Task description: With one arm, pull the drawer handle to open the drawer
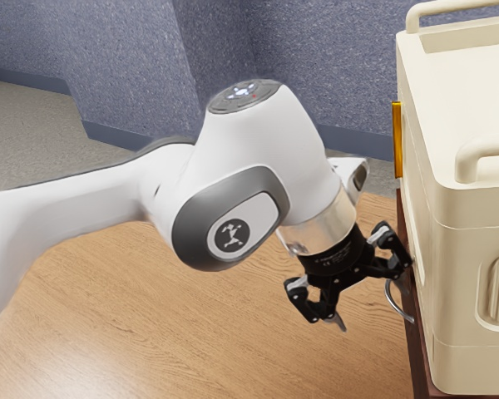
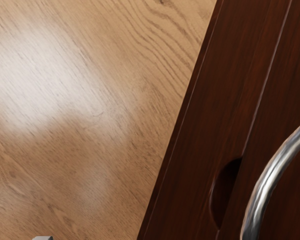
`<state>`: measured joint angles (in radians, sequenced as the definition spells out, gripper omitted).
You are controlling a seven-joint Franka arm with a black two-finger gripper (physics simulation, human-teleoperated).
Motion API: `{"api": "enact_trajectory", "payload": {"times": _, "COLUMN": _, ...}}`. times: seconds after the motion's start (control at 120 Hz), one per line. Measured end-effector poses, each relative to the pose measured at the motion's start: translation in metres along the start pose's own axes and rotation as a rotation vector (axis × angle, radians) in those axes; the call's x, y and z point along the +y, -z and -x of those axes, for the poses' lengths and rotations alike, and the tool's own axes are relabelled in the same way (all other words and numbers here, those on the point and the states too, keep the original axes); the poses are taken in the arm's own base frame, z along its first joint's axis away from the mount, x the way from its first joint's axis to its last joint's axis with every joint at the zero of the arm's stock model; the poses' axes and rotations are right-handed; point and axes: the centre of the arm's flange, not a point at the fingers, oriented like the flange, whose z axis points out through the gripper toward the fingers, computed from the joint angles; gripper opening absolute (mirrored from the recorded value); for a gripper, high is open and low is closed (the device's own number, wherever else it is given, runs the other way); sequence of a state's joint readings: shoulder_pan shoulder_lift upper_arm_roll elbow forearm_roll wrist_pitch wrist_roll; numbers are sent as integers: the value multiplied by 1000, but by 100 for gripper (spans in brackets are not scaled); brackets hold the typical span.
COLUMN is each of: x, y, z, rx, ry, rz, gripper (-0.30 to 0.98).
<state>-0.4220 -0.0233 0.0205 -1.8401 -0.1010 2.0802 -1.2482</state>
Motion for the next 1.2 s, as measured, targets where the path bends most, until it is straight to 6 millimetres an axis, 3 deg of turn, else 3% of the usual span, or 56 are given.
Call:
{"api": "enact_trajectory", "payload": {"times": 0.3, "x": -5, "y": -4, "z": -3, "rx": -3, "ry": 8, "rz": -1, "gripper": 42}}
{"api": "enact_trajectory", "payload": {"times": 1.2, "x": -23, "y": 11, "z": -2, "rx": 52, "ry": -29, "rz": -6, "gripper": 32}}
